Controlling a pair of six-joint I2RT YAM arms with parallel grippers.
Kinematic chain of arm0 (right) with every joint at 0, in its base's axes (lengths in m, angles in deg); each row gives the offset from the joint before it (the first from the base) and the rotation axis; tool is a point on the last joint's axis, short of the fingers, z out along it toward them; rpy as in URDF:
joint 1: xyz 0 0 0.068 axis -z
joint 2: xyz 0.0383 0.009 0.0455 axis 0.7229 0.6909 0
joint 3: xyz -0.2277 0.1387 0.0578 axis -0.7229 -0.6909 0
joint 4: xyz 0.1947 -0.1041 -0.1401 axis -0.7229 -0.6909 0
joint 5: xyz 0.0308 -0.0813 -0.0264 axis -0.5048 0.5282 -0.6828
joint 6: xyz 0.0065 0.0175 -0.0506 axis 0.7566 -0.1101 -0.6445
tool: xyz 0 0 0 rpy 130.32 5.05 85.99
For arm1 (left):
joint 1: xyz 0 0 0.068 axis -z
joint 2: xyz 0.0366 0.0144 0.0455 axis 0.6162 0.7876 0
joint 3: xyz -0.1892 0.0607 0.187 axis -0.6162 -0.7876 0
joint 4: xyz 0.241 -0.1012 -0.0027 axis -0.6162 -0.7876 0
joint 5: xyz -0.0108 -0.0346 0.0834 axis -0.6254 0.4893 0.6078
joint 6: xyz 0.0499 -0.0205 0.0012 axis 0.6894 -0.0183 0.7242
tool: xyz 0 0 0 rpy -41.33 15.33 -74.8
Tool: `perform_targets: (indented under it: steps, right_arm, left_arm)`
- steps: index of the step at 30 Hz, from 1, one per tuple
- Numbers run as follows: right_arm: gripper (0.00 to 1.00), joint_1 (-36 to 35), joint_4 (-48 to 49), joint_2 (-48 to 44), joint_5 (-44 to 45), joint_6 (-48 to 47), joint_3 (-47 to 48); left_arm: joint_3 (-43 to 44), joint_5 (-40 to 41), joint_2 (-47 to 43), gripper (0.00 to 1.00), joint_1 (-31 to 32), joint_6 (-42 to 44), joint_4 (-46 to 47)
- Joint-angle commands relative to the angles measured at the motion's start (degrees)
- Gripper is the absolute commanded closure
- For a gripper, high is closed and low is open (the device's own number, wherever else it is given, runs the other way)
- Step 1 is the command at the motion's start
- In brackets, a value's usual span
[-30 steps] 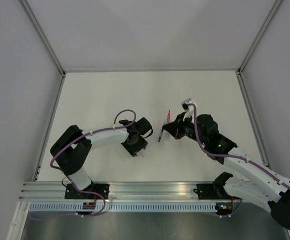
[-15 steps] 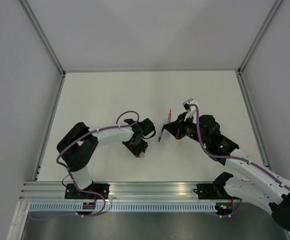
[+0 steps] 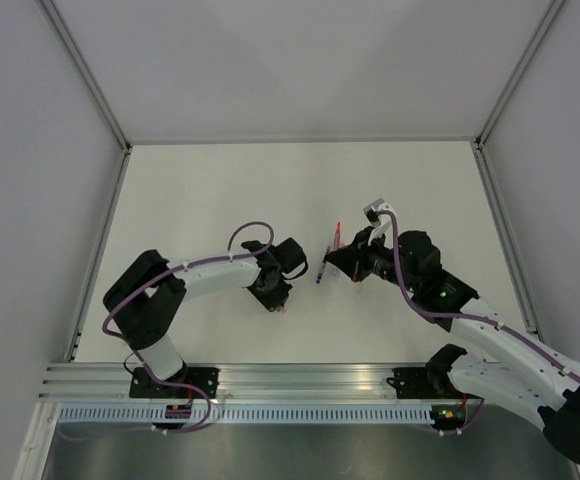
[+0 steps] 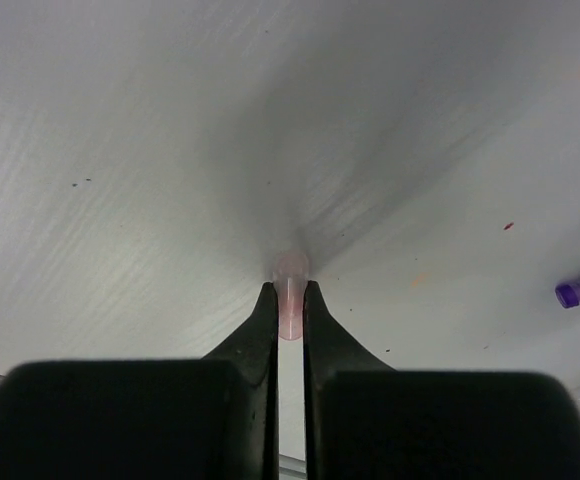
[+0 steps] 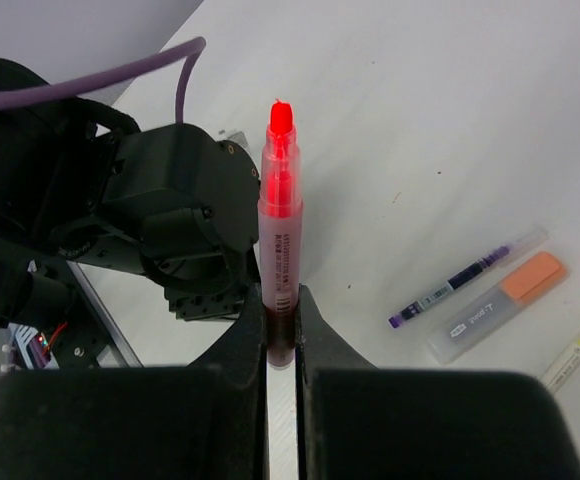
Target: Insert the pens into the pen caps
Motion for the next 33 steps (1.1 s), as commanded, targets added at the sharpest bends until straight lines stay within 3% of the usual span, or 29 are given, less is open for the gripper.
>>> perform_targets:
  steps: [1,6,8,11,13,15,20,33]
  right_arm:
    - [1.00,0.0,3.5,1.5,-7.9,-1.9,-0.3]
    - [1.00,-0.3,10.7,6.1,-26.7,0.3,-0.6]
    - [1.00,-0.5,13.6,6.5,-28.4,1.4,-1.2]
    - [1.00,-1.9,15.1,7.4,-29.8,1.4,-1.3]
    - [1.00,-4.0,15.1,8.8,-30.6,0.9,-0.4]
    - [1.00,-6.1,15.2,10.0,-31.0,0.3,0.2]
    - [1.00,-8.5,16.2,10.8,-31.7,0.3,0.4]
    - [1.00,-8.6,15.6,11.8,-26.5,1.3,-0.2]
  left_arm:
    - [-2.2,5.8,-10.8,0.98,0.1,8.3,7.3]
    - [-7.3,8.8,-26.9,0.98,-0.2,27.0,24.4]
    - [-8.3,8.0,-33.8,0.98,-0.5,38.8,32.0]
    - [-12.4,6.0,-41.4,0.98,-1.4,47.4,42.9]
    - [-13.5,0.0,-44.1,0.98,-2.2,51.9,48.8]
    - [-14.3,-5.2,-46.3,0.98,-2.4,53.4,54.3]
    - [-12.3,-10.8,-46.4,0.98,-2.5,56.0,56.3]
    - [-15.3,-14.3,-47.2,0.98,-2.4,57.3,57.9]
